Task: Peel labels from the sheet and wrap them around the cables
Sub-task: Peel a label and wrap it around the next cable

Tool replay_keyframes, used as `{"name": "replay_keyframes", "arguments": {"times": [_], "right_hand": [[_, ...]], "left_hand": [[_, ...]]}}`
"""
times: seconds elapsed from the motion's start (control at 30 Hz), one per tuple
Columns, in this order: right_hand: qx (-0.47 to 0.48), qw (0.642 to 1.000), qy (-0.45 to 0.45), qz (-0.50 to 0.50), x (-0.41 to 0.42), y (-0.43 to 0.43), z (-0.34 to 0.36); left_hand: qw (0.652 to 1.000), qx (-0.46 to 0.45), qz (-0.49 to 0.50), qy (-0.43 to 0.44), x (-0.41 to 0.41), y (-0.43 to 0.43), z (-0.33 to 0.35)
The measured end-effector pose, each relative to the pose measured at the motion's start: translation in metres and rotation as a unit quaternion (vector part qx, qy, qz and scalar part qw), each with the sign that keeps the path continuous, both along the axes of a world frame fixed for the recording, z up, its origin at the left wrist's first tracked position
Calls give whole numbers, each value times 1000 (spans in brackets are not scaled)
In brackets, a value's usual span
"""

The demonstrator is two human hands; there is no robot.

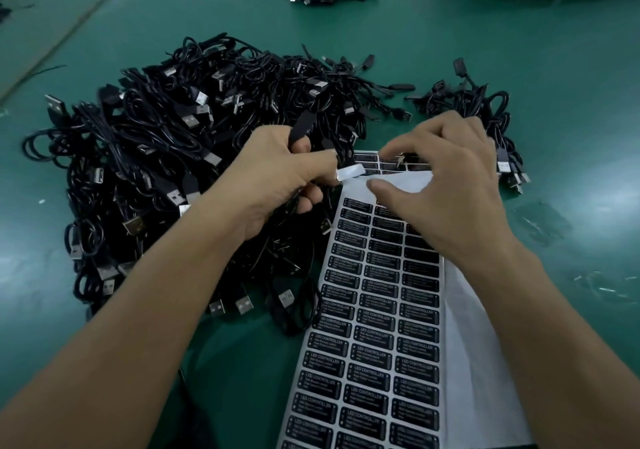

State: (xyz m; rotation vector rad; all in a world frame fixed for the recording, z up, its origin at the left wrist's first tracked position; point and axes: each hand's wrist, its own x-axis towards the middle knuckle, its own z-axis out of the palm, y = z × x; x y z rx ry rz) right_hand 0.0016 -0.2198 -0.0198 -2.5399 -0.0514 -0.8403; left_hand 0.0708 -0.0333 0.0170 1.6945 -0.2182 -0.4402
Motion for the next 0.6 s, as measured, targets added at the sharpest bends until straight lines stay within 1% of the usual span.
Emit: {"name": "replay_keyframes", "arguments": {"times": [0.07,0.17,0.3,0.4,0.47,0.5,0.57,0.6], "right_hand": [[1,999,-36,31,0,3,2],[-12,996,-66,66,0,12,1],[-17,994,-84,67,0,16,-3],[8,995,-85,57,-1,18,-3],[57,995,-61,55,-2,20,-3],[98,993,-39,54,-3,21,-2],[224,973,2,64,-2,20,0],[300,951,16,73,-1,19,2]], "left_hand": [[1000,5,7,-4,0,0,-1],[1000,22,-9,-17,-1,-2,-2],[999,38,-25,-26,-1,-2,-4],[998,44,-33,-28,-3,-3,-2],[998,51,-24,-22,-4,-4,0],[998,55,-15,-11,-3,-5,1],[998,51,2,25,-3,-6,3],[998,41,6,38,-3,-6,4]]}}
